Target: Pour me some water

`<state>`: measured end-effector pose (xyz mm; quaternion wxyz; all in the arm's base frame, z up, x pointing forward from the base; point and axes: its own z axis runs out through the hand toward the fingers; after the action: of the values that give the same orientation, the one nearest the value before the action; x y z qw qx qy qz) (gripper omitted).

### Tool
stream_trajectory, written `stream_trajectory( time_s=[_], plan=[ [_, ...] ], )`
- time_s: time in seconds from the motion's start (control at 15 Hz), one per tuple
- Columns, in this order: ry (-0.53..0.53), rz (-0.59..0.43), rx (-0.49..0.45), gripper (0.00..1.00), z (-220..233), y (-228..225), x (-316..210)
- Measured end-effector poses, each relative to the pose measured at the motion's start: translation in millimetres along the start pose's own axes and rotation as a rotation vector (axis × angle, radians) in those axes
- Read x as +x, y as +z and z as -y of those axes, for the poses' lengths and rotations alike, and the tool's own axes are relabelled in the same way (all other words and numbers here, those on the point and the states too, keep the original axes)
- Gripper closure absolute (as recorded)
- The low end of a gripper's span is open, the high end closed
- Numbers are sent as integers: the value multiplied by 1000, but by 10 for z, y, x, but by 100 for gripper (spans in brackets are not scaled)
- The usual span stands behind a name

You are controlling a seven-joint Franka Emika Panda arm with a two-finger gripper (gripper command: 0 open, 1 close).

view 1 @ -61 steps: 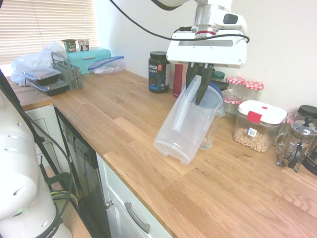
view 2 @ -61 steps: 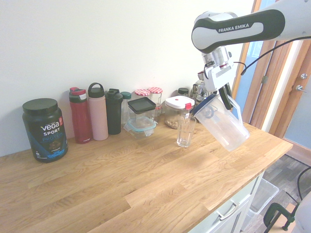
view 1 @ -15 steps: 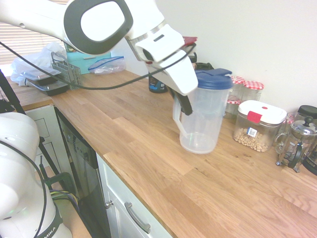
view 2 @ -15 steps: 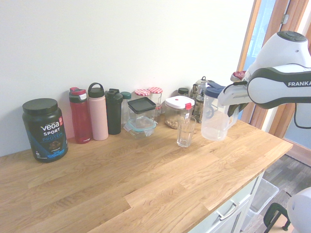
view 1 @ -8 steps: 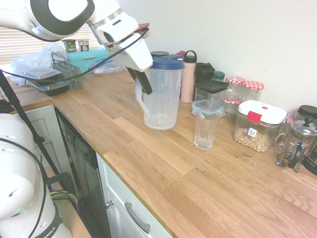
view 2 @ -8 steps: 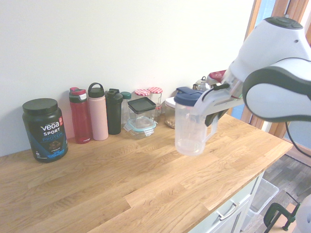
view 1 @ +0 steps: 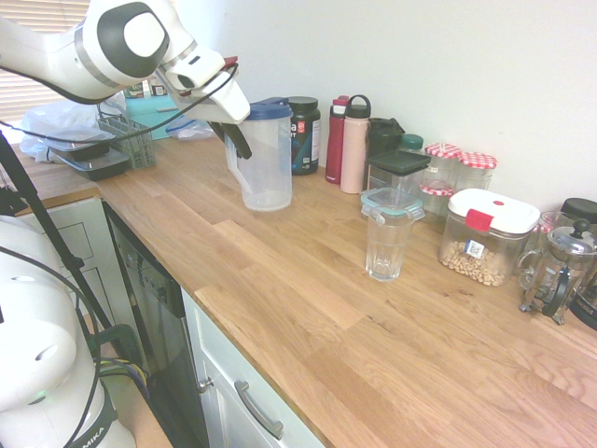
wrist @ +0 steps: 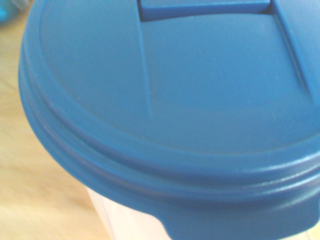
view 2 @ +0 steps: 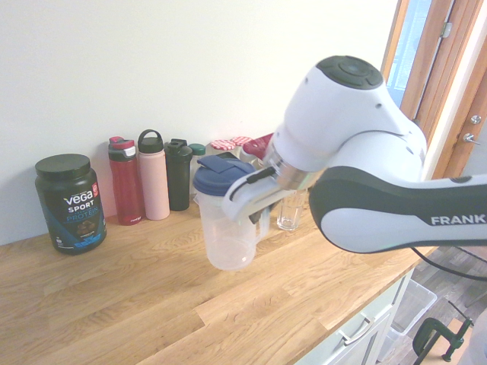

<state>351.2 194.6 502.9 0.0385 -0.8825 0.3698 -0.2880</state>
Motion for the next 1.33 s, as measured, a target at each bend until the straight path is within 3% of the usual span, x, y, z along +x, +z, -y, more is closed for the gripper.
stream_trajectory(
  time_s=[0.4,0.6,1.07,1.33],
  plan=[
    [-6,77,28,100,663,437,-100],
    [-18,4,17,100,777,562,-328],
    [178,-20,-34,100,965,552,-532],
    [224,-48,-63,100,914,661,-499]
  ],
)
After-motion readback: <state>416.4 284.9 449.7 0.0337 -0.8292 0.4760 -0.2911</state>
